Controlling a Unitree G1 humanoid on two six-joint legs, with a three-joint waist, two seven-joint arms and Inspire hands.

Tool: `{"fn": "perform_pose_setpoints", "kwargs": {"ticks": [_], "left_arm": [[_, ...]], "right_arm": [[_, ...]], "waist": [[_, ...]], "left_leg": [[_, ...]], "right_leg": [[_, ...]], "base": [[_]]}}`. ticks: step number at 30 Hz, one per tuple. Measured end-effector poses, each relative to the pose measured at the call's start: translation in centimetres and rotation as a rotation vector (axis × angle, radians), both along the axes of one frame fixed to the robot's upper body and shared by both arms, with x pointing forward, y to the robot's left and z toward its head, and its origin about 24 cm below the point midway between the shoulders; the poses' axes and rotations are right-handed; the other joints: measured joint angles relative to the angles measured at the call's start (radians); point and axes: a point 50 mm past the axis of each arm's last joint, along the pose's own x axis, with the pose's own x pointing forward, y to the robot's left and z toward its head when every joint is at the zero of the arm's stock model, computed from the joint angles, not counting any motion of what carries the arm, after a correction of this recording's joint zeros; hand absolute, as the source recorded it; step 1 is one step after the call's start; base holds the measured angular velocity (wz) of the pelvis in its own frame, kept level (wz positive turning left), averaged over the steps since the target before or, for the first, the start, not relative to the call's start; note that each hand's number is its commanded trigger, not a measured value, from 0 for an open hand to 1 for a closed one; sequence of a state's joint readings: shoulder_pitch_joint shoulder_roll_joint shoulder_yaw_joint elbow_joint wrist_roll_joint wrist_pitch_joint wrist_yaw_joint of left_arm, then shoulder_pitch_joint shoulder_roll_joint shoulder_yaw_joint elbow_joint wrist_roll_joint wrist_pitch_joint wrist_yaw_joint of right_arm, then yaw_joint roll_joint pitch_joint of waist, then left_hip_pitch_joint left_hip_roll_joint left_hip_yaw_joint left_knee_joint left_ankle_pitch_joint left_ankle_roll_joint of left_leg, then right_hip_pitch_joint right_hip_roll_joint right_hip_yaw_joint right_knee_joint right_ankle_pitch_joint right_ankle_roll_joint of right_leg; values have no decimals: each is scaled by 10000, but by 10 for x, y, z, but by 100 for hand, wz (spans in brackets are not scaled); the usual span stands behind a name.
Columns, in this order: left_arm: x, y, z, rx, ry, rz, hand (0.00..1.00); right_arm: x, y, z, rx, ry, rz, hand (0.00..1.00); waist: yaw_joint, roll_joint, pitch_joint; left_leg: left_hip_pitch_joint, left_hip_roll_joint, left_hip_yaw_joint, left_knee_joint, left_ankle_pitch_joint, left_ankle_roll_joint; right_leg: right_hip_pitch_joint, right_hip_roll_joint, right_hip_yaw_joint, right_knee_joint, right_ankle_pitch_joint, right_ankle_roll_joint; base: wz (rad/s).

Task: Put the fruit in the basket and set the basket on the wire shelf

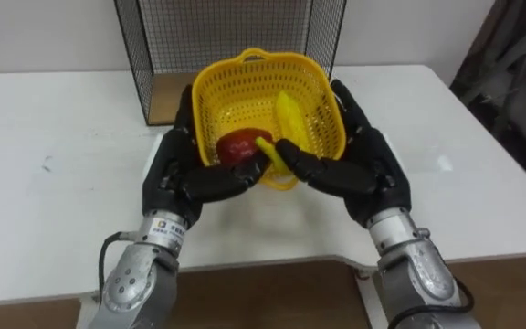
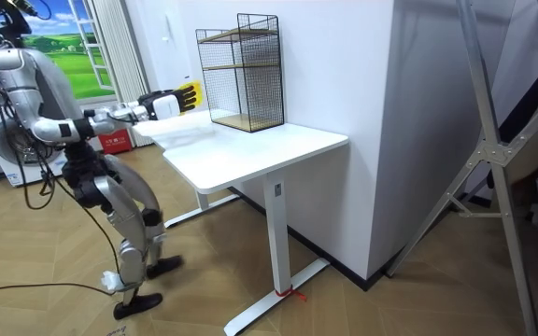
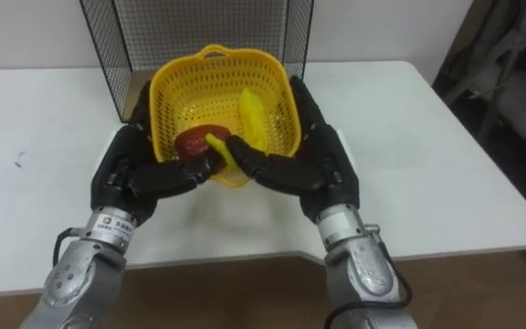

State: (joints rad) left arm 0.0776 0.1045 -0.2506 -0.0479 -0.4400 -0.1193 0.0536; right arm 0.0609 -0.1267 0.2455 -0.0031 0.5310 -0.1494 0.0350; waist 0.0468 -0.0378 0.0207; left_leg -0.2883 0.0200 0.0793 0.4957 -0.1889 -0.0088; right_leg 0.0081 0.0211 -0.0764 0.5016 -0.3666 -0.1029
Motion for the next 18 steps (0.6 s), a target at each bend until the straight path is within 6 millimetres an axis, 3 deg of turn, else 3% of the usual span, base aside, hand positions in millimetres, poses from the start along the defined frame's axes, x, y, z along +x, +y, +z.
{"fn": "perform_pose_setpoints", "kwargs": {"ticks": [1,2,4,5,6,10,13,15,16,18], "left_arm": [[-1,1,-1,51,30,11,0],[-1,3,-1,126,25,7,0],[0,3,-1,139,12,12,0],[-1,3,-1,151,41,9,0],[-1,3,-1,145,29,7,0],[0,4,2,102,-110,53,0],[1,2,3,48,-140,42,0],[1,2,3,35,-163,40,0],[1,2,3,32,-172,44,0],[1,2,4,20,-200,62,0]], "right_arm": [[-1,0,-2,-32,91,9,0],[-2,1,-4,0,163,47,0],[-1,1,-2,-61,75,86,0],[-1,0,-3,6,119,66,0],[-1,1,-3,120,156,65,0],[-1,1,1,87,-12,103,0],[0,4,2,150,-33,113,0],[2,4,4,140,-134,112,0],[2,5,4,142,-141,106,0],[2,4,4,205,-121,79,0]], "waist": [[17,-20,-60],[-62,-27,-209],[-105,-187,-213],[-118,-261,-162],[-126,-330,-126],[-100,-312,-121],[-113,-346,-102],[-109,-426,-49],[-106,-425,-49],[-129,-334,1]], "left_leg": [[26,-23,-1,-241,352,46],[169,-140,7,-440,728,223],[270,-283,14,-510,981,390],[297,-356,30,-373,1065,579],[292,-464,52,-199,936,633],[263,-754,284,114,406,798],[368,-1007,352,426,-113,941],[576,-1147,533,623,-499,1059],[623,-1179,535,652,-561,1079],[947,-1188,465,514,-730,1160]], "right_leg": [[59,1,58,5,-55,76],[142,-54,59,16,-179,202],[216,-190,-43,-6,-298,284],[333,-253,-42,-12,-427,324],[404,-369,-79,-21,-548,379],[426,-741,54,222,-950,596],[326,-1151,-174,1348,-1132,900],[-253,-1512,-135,3013,-901,1360],[-376,-1586,-158,3372,-747,1445],[-646,-1564,-155,4101,49,1551]], "base": [[-22],[0],[3],[0],[6],[1],[4],[-6],[-3],[6]]}}
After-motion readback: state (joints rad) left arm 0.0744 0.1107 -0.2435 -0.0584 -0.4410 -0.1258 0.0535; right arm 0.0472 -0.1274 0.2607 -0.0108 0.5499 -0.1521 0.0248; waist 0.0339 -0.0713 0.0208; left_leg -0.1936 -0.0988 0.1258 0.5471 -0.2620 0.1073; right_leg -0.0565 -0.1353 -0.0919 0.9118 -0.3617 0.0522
